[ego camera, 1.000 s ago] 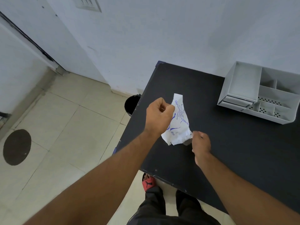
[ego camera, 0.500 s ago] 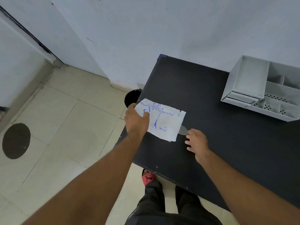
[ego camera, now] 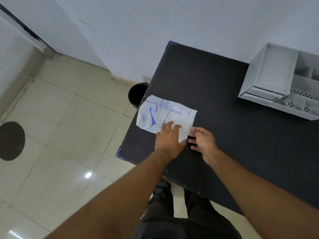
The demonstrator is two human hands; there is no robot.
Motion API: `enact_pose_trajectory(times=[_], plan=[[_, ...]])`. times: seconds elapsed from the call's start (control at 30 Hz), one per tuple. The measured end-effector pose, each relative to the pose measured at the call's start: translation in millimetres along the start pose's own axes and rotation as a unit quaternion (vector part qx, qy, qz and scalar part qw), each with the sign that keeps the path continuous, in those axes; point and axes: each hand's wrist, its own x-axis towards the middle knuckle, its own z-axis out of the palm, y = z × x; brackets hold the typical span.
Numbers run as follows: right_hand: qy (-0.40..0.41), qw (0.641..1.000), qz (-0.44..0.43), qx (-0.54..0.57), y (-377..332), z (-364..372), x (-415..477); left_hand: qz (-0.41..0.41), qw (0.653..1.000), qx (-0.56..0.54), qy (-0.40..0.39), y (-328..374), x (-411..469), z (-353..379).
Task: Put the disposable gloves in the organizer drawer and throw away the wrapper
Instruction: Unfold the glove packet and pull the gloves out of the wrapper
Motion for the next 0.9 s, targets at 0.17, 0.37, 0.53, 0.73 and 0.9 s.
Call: enact_pose_trajectory(times=[0.17,0.37,0.53,0.73,0.9], plan=[[-0.022,1.000,-0.003,0.016,5,-4,4,-0.025,0.999,-0.004,0.020,9,9,2],[-0.012,1.000,0.006,-0.010,2,-3,10,-0.089,0.986,-0.123,0.063,6,23,-17],[-0.007,0.998,0.008,-0.054,-5,10,12,-0.092,0.968,-0.225,0.057,2,25,-26],[0.017,0.998,0.012,-0.056,-6,13,12,-0.018,0.987,-0.158,0.028,-10,15,-14],[-0.001,0.998,0.055,0.006,-13,7,8,0.045,0.995,-0.085,0.027,-12,6,-2]])
